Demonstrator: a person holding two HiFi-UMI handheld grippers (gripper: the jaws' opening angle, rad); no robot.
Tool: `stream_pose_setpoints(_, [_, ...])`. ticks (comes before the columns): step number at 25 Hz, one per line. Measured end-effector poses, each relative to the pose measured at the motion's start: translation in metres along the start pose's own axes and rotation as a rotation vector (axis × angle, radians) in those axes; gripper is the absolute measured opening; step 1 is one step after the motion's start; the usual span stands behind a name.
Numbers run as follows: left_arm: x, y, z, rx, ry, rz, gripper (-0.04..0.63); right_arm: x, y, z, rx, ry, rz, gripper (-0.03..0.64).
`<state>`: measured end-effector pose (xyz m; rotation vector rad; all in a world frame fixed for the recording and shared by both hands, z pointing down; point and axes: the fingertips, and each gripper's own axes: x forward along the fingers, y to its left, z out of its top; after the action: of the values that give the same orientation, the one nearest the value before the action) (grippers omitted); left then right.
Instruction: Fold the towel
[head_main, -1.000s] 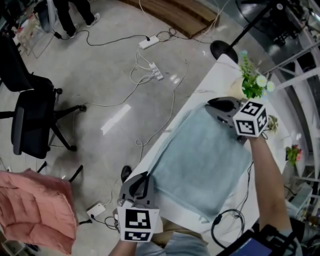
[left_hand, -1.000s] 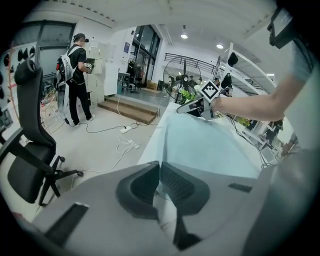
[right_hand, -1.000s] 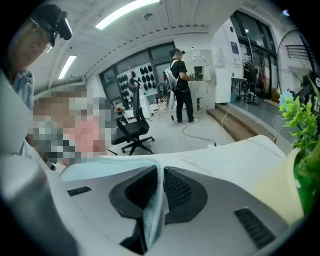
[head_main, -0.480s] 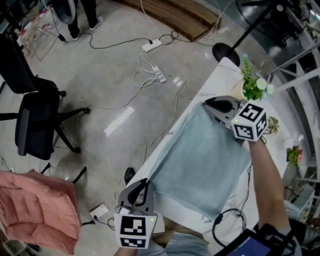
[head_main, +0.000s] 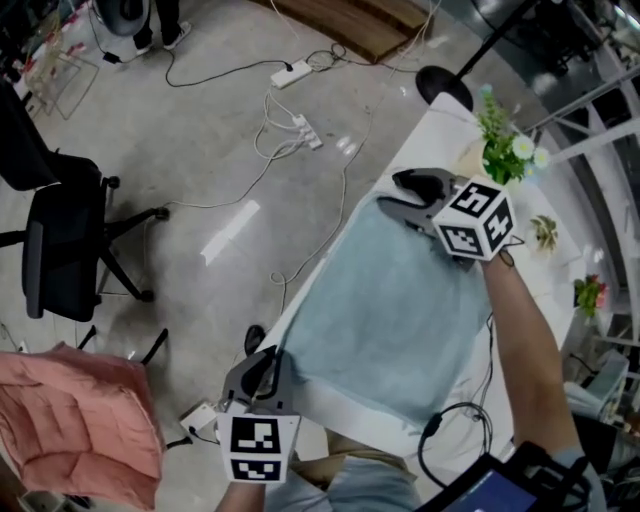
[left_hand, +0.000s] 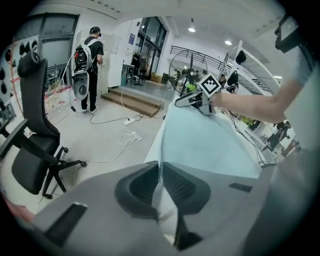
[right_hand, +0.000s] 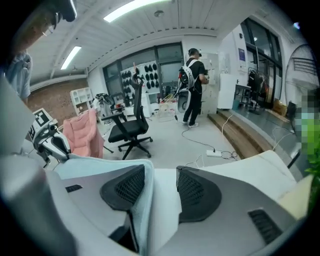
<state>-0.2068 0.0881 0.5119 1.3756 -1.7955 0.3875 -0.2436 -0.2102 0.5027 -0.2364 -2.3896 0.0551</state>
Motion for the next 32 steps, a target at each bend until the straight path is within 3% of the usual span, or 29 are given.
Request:
stream_pose_setpoints(5, [-0.025,0.008,0.011,-0.013,-0.022,-0.025,0.117,-0.077,-0.003,0.045,0.042,-0.170,-0.112,0.241])
stream_pose_setpoints(9, [-0.042,-0.002,0.045,0.087,-0.096,-0.071,0.138,-0.151,0.006,0.054,0.049,-0.239,-0.239,0.241])
stream_pose_setpoints(14, [-0.061,-0.030,0.076,0.189,-0.172,-0.140,0.166,-0.231,0.027,0.008,0.122,-0.182,-0.355,0.233])
stream_pose_setpoints(19, [-0.075,-0.109,0.086,0.329,-0.172,-0.401,0.172,-0.278,0.049,-0.072,0.332,-0.093,-0.443,0.210])
stream_pose_setpoints(21, [-0.079,-0.155,0.075,0.380,-0.126,-0.483,0.172,-0.280,0.055,-0.108,0.416,-0.077,-0.440,0.207])
stream_pose_setpoints(24, [-0.076,-0.228,0.047,0.423,-0.162,-0.601,0.155,-0.270,0.060,-0.150,0.458,-0.044,-0.380,0.196])
stream_pose_setpoints(26, [-0.069,-0.270,0.029,0.433,-0.165,-0.636,0.133,-0.261,0.056,-0.166,0.484,-0.061,-0.323,0.196])
stream_pose_setpoints(29, [-0.050,-0.312,-0.001,0.431,-0.121,-0.614,0.120,-0.241,0.050,-0.182,0.536,-0.092,-0.233,0.196])
stream_pose_setpoints(32, [-0.024,-0.327,-0.026,0.484,-0.049,-0.520,0.124,-0.227,0.043,-0.192,0.565,-0.096,-0.172,0.199])
